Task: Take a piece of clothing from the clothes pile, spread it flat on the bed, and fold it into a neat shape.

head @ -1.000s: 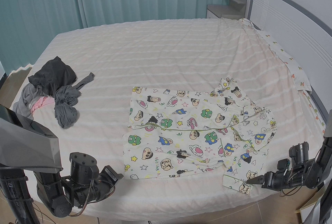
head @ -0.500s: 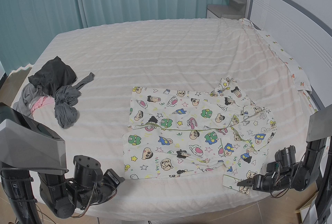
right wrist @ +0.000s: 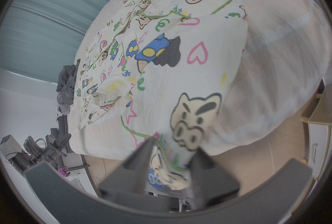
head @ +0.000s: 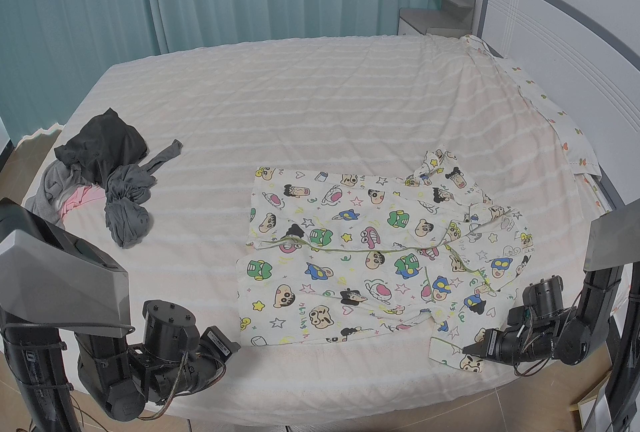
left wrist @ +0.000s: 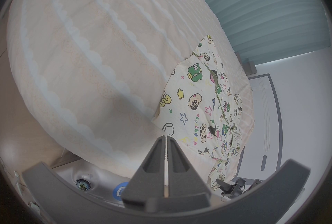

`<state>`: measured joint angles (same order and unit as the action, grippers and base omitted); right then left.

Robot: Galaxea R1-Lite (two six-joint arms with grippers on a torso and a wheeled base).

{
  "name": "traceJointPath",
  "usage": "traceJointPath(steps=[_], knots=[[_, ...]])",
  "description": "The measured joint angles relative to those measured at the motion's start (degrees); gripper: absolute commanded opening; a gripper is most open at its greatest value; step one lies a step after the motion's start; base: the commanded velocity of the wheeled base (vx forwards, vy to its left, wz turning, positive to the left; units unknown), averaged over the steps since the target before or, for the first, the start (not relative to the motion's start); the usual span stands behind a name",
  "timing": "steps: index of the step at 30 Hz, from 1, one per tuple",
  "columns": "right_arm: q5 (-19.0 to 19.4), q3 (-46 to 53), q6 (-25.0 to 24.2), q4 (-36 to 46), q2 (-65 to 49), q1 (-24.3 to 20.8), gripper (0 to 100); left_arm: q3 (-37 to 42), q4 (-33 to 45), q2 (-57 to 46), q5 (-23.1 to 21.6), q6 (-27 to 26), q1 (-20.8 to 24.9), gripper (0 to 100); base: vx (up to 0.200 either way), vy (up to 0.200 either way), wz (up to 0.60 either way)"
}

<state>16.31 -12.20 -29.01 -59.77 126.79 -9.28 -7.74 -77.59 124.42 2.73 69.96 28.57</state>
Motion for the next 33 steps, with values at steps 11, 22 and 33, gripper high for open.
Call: traceJointPath(steps=[11,22,33], knots=[[0.0,4.0,0.6,-0.5,-1.1,2.2,0,0.1,0.0,0.2,0.8,-0.3,0.0,0,0.0,0.0,0.0],[0.9,10.1,10.8,-1.0,-4.0,10.5,0,0.7,-4.3,1.9,4.7,-0.5,2.0,0,0.0,0.0,0.0],[1.2,11.2,17.7,-0.6,-2.9,17.5,0,3.6,-11.0,5.4,4.8,-1.4,3.5,0,0.0,0.0,0.0]])
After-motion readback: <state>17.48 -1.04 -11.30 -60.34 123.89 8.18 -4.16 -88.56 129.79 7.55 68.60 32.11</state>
